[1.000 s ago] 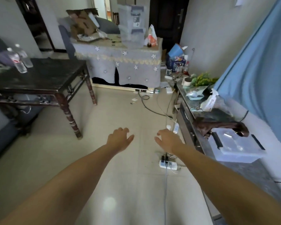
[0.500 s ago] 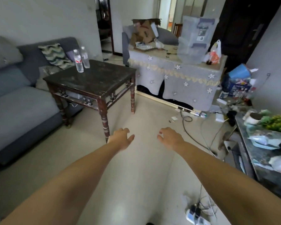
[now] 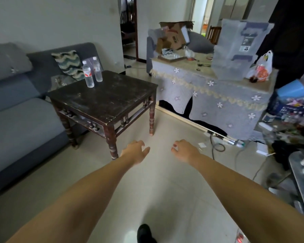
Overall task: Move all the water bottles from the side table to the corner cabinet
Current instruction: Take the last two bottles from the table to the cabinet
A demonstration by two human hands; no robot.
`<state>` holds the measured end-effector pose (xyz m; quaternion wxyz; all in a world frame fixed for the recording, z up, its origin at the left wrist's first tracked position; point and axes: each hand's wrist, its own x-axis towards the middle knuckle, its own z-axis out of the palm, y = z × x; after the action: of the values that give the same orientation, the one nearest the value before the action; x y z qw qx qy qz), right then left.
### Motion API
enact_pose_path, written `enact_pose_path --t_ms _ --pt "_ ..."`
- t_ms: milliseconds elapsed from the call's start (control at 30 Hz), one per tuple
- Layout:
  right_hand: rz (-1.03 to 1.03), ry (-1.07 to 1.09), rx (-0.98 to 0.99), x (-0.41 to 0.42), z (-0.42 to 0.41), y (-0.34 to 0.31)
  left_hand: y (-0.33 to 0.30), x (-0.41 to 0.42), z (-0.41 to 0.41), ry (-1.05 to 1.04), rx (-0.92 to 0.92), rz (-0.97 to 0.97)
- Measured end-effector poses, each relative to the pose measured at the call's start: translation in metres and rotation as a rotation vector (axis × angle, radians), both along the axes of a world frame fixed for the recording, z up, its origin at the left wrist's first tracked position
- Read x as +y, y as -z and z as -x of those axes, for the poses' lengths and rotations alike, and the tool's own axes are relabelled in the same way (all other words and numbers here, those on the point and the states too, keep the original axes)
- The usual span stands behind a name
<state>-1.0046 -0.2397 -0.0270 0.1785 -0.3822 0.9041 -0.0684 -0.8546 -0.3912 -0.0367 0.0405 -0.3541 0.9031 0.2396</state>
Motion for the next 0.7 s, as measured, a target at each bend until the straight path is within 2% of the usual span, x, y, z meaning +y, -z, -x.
enact_pose_path --t_ms 133,333,433,700 --pt "0.035 -0.019 0.024 -0.07 0.076 0.002 0.007 -0.074 0.074 -0.018 0.044 0.008" --pt "0.093 -0.023 0.026 -0.175 0.174 -0.023 -0.015 -0.182 0.17 -0.075 0.083 0.006" --pt "0.115 -0.036 0.03 -0.215 0.206 -0.031 -0.028 -0.226 0.204 -0.078 0.098 0.042" --pt "0.092 -0.158 -0.001 -0.331 0.287 -0.023 -0.011 -0.319 0.277 -0.179 0.068 0.009"
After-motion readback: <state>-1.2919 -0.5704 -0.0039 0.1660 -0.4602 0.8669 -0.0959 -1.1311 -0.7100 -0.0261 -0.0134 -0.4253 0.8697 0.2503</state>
